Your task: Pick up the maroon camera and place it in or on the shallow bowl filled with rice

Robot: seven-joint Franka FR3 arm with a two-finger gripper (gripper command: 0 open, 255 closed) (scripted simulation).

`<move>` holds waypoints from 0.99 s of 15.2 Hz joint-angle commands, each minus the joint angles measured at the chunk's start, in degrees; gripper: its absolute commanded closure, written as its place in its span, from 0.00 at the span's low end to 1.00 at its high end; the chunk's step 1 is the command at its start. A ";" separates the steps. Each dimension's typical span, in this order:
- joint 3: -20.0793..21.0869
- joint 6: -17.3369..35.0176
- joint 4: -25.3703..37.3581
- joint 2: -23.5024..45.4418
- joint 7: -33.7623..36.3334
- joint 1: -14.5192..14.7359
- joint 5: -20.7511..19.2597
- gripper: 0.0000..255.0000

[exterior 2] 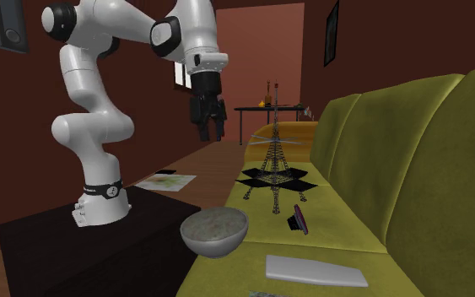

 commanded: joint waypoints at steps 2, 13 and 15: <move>0.64 3.96 1.88 5.86 -1.57 0.90 0.05 0.00; 3.58 14.50 13.04 27.98 -5.46 4.02 -1.74 0.00; 4.03 15.70 15.80 32.03 -5.95 4.67 -2.44 0.00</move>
